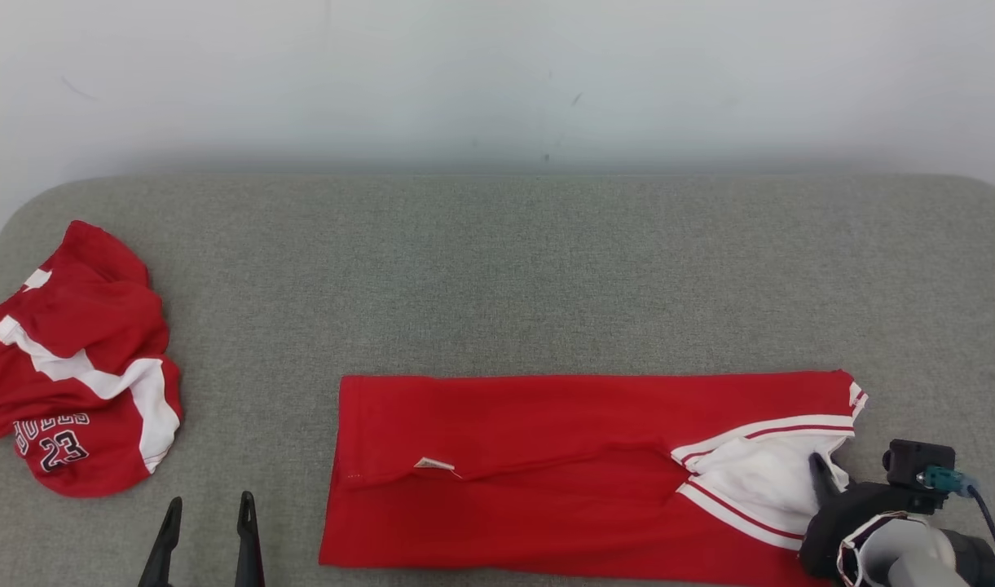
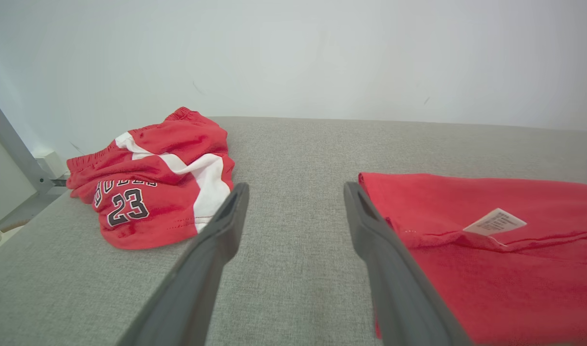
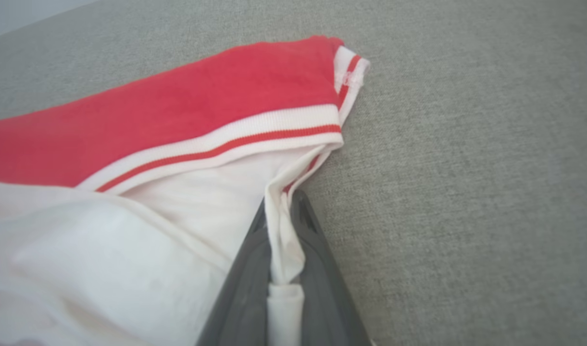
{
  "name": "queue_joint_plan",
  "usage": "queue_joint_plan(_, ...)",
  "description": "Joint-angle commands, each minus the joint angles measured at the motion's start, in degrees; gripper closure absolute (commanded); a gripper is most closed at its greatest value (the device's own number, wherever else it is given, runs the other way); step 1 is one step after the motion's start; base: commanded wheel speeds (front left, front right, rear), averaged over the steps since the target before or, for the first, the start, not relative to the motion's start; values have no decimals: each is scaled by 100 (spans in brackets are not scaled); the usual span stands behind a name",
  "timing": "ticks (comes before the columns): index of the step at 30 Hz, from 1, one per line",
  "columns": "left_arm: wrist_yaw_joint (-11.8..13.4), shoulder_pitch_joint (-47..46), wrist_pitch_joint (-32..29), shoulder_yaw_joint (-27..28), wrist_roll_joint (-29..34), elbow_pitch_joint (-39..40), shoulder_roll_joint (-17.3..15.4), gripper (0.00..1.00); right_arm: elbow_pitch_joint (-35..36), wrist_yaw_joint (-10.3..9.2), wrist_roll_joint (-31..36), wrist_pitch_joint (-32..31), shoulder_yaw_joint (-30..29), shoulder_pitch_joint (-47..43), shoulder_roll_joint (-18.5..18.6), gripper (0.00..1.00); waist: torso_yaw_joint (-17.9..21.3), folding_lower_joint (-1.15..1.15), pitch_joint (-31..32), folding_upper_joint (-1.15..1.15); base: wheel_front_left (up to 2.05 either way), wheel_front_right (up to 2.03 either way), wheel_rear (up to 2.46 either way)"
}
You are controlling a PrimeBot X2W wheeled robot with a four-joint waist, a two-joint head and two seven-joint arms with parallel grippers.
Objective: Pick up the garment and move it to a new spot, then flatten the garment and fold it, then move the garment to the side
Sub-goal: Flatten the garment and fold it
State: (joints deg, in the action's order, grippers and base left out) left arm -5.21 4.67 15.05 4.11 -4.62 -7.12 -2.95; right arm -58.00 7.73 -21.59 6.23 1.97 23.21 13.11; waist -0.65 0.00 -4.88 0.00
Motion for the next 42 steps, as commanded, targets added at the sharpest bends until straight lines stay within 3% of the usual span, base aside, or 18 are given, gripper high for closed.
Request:
queue_joint_plan(1,20,46,16,12,-33,-21,8,0,-122,-44,-22,-70,-13,-159,104,100,11,0,4,0,0,0,0)
queue_joint_plan(10,6,99,16,92,-93,-22,7,0,33,-32,-62,-43,-177,162,961,100,46,0,63,0,0,0,0)
queue_joint_plan(15,8,161,16,151,-113,-24,9,0,261,-31,-108,-172,-123,113,1087,100,120,0,153,0,0,0,0)
queue_joint_plan(21,-1,255,16,214,-131,-39,9,0,1185,-30,-597,-585,159,-92,783,100,240,0,244,0,0,0,0)
queue_joint_plan(24,-7,243,17,230,-109,-37,7,0,2239,-29,-1135,-1048,423,-356,567,100,304,0,286,0,0,0,0)
queue_joint_plan(31,-20,232,17,142,-63,-84,8,0,3945,-29,-1931,-1820,735,-802,183,100,280,0,364,0,0,0,0)
queue_joint_plan(37,-65,197,17,53,-37,-120,7,0,4798,-29,-1967,-2219,924,-1047,-235,100,104,0,384,0,0,0,0)
queue_joint_plan(42,-59,134,17,-33,-71,-165,7,0,5034,-29,-1838,-2326,1064,-1141,-525,100,-26,0,366,0,0,0,0)
